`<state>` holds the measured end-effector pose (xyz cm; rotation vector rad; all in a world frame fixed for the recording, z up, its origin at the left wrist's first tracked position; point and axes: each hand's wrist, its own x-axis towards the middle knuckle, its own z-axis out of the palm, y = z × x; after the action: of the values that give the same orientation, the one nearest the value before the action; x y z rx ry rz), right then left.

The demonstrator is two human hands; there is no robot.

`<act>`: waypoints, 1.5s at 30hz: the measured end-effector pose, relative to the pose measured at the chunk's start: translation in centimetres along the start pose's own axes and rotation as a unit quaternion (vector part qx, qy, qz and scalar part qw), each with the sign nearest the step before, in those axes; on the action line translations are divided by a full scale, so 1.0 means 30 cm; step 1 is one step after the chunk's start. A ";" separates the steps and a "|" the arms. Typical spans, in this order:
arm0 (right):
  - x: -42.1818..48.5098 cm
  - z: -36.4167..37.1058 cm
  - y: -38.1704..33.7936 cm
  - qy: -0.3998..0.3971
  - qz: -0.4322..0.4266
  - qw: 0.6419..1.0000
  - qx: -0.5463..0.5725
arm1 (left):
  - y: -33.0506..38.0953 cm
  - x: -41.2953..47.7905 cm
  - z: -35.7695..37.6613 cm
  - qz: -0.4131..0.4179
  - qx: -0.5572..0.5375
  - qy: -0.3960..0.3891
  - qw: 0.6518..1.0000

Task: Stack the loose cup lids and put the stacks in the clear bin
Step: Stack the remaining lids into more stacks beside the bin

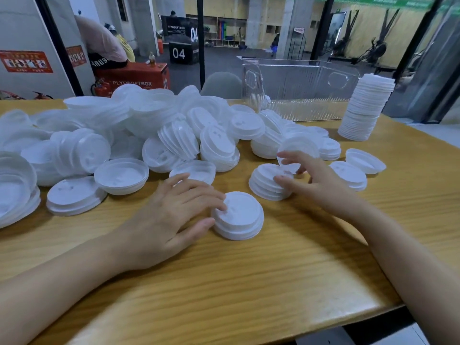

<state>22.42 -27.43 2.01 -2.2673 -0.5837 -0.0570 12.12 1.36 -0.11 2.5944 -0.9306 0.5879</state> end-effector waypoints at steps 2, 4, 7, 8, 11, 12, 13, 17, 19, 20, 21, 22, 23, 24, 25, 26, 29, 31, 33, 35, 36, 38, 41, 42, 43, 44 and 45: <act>-0.003 0.005 0.008 -0.020 -0.008 0.999 -0.037 | 0.001 -0.002 0.001 0.003 -0.005 -0.014 1.000; -0.001 0.014 0.017 -0.017 -0.016 0.998 -0.061 | -0.001 -0.005 0.001 0.009 -0.009 -0.034 0.999; 0.004 0.015 0.018 0.000 -0.016 0.998 -0.056 | -0.002 -0.005 0.000 0.018 -0.016 -0.055 0.998; 0.005 0.013 0.016 0.001 -0.014 0.998 -0.053 | -0.002 -0.004 0.000 0.022 -0.017 -0.058 0.998; 0.005 0.014 0.016 -0.003 -0.003 0.999 -0.042 | -0.002 -0.004 -0.001 0.029 -0.021 -0.064 0.997; 0.006 0.015 0.019 0.005 0.000 0.999 -0.040 | -0.001 -0.005 -0.001 0.030 -0.021 -0.061 0.997; 0.006 0.015 0.018 0.019 -0.001 0.999 -0.036 | -0.001 -0.006 -0.001 0.028 -0.021 -0.052 0.998; -0.020 0.008 -0.027 0.051 -0.084 0.995 0.028 | 0.002 -0.003 -0.001 -0.005 -0.046 0.036 0.998; -0.043 0.021 -0.056 0.002 -0.140 0.989 0.055 | 0.002 -0.002 -0.004 -0.021 -0.068 0.081 0.994; -0.050 0.031 -0.064 -0.026 -0.160 0.985 0.055 | 0.002 -0.002 -0.005 -0.029 -0.081 0.096 0.992; -0.055 0.041 -0.070 -0.054 -0.172 0.982 0.053 | 0.002 -0.002 -0.007 -0.034 -0.092 0.103 0.990; -0.057 0.047 -0.072 -0.079 -0.177 0.980 0.049 | 0.003 -0.002 -0.009 -0.036 -0.099 0.104 0.989; -0.059 0.051 -0.073 -0.098 -0.180 0.978 0.047 | 0.003 -0.002 -0.010 -0.034 -0.102 0.100 0.989; -0.060 0.052 -0.074 -0.111 -0.182 0.976 0.045 | 0.005 -0.001 -0.011 -0.029 -0.102 0.092 0.990; -0.061 0.051 -0.074 -0.119 -0.184 0.975 0.045 | 0.006 -0.001 -0.011 -0.023 -0.100 0.081 0.991; -0.060 0.051 -0.074 -0.122 -0.187 0.974 0.043 | 0.006 -0.002 -0.011 -0.018 -0.099 0.072 0.992; -0.058 0.055 -0.072 -0.128 -0.195 0.972 0.032 | 0.005 -0.003 -0.007 -0.011 -0.097 0.055 0.994; -0.056 0.059 -0.066 -0.127 -0.201 0.971 0.016 | 0.004 -0.004 -0.004 -0.012 -0.098 0.050 0.994; -0.056 0.062 -0.065 -0.127 -0.201 0.971 0.007 | 0.006 -0.004 -0.004 -0.013 -0.098 0.047 0.994; -0.055 0.066 -0.064 -0.126 -0.207 0.970 -0.002 | 0.007 -0.005 -0.003 -0.011 -0.095 0.044 0.994; -0.055 0.068 -0.063 -0.125 -0.213 0.969 -0.008 | 0.007 -0.005 -0.003 -0.010 -0.091 0.042 0.995; -0.053 0.073 -0.060 -0.121 -0.220 0.968 -0.013 | 0.006 -0.005 -0.003 -0.009 -0.082 0.037 0.996; -0.049 0.085 -0.056 -0.115 -0.218 0.969 -0.015 | 0.004 -0.004 -0.003 -0.002 -0.069 0.024 0.997; -0.048 0.088 -0.059 -0.113 -0.220 0.969 -0.017 | 0.004 -0.004 -0.003 0.000 -0.063 0.016 0.998; -0.047 0.091 -0.061 -0.113 -0.221 0.969 -0.018 | 0.003 -0.004 -0.002 0.002 -0.057 0.008 0.998; -0.046 0.090 -0.064 -0.112 -0.215 0.970 -0.011 | 0.002 -0.005 -0.002 0.004 -0.051 0.000 0.999; -0.045 0.085 -0.067 -0.104 -0.202 0.974 0.000 | 0.002 -0.006 -0.002 0.005 -0.045 -0.004 0.999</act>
<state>19.99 -24.99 1.31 -2.1343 -1.1504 -0.0186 11.94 1.43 -0.13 2.5147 -0.9505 0.5262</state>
